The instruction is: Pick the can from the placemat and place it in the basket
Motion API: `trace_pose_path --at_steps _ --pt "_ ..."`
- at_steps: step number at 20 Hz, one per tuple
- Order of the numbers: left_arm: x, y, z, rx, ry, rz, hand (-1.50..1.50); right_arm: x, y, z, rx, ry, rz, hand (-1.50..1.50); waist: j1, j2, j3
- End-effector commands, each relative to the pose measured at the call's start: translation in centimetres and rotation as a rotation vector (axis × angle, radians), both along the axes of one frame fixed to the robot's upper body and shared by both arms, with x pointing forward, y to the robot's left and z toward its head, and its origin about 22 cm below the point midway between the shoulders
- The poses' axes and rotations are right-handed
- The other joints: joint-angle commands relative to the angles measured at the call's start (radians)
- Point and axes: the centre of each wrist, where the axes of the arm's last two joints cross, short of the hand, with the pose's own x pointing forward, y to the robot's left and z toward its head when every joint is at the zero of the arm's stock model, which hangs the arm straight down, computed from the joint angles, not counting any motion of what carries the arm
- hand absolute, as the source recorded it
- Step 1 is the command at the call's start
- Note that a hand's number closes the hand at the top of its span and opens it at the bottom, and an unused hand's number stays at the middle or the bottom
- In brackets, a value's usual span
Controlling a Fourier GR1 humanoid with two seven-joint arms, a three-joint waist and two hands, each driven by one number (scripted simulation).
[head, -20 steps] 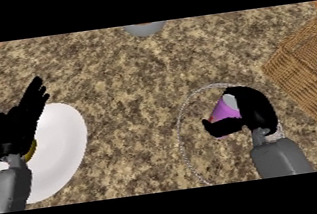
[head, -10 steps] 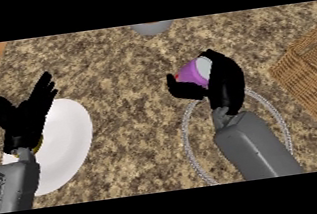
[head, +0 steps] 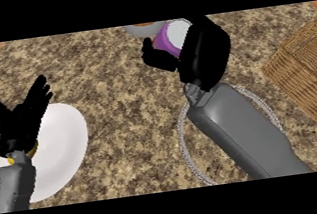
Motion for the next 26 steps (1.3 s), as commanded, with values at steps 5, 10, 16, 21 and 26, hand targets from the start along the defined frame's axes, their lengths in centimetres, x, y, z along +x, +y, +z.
trace_pose_path --at_steps 5,10,16,21,26 --pt "0.3 0.5 0.2 -0.006 -0.006 0.045 0.00 1.8 0.7 6.3 0.067 0.023 -0.253 1.50 -0.024 0.000 0.001" --pt "-0.5 0.7 -0.5 -0.015 0.008 0.024 0.00 4.0 -2.9 10.6 0.056 -0.014 -0.320 1.50 -0.025 0.001 0.001" --pt "-0.6 -1.0 0.1 -0.010 0.015 0.025 0.00 5.5 -6.2 12.5 0.011 -0.021 -0.462 1.50 -0.029 -0.001 0.001" --pt "-0.7 2.4 0.2 0.013 0.007 0.034 0.00 7.0 -11.7 12.4 -0.050 0.002 -0.586 1.50 -0.034 0.003 0.001" --pt "-1.3 0.9 -1.0 0.005 0.004 0.031 0.00 5.4 -15.0 10.7 -0.071 0.023 -0.626 1.50 -0.041 -0.001 0.002"
